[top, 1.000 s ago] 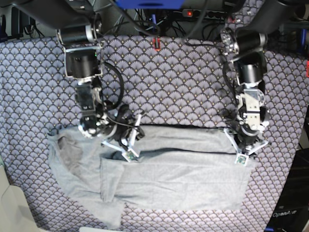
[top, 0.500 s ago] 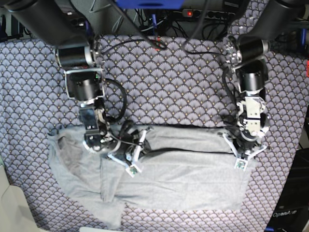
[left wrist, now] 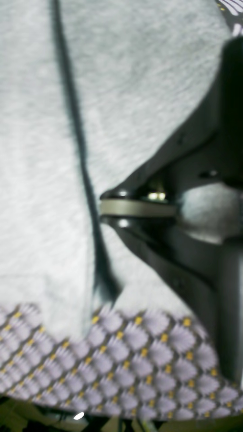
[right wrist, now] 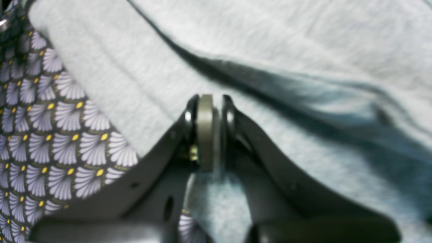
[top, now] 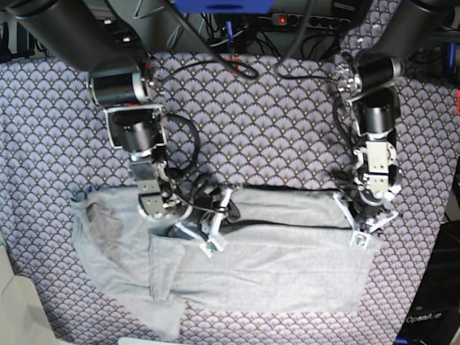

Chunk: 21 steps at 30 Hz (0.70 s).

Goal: Fold the T-shirt properly
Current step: 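Close both grippers on the folded edge of the shirt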

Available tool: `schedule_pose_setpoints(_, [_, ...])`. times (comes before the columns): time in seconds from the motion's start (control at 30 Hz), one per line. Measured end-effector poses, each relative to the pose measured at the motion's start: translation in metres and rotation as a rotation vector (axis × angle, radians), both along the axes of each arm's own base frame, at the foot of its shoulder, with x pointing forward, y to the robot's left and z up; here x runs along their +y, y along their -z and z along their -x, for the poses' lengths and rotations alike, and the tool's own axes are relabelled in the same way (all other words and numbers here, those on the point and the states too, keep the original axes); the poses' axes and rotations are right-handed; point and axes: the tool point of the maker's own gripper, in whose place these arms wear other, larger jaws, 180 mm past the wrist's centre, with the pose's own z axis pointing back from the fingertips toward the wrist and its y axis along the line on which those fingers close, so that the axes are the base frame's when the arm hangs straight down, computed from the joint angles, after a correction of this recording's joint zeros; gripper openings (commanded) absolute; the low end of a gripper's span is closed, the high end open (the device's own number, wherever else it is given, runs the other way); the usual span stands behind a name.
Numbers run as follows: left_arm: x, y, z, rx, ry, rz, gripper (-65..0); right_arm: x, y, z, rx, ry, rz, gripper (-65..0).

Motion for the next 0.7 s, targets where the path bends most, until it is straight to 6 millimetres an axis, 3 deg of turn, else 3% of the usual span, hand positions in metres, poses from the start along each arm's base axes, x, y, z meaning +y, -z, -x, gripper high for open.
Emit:
schedule_pose_setpoints(0.57, [0.000, 0.003, -0.005, 0.012, -0.001, 0.017, -65.0, -0.001, -0.008, -0.007, -0.042, 0.016, -0.031, -61.7])
schedule_pose_setpoints(0.7, [-0.006, 0.000, -0.011, -0.011, -0.023, 0.023, -65.0, 0.002, -0.028, -0.023, -0.114, 0.030, -0.078, -61.7])
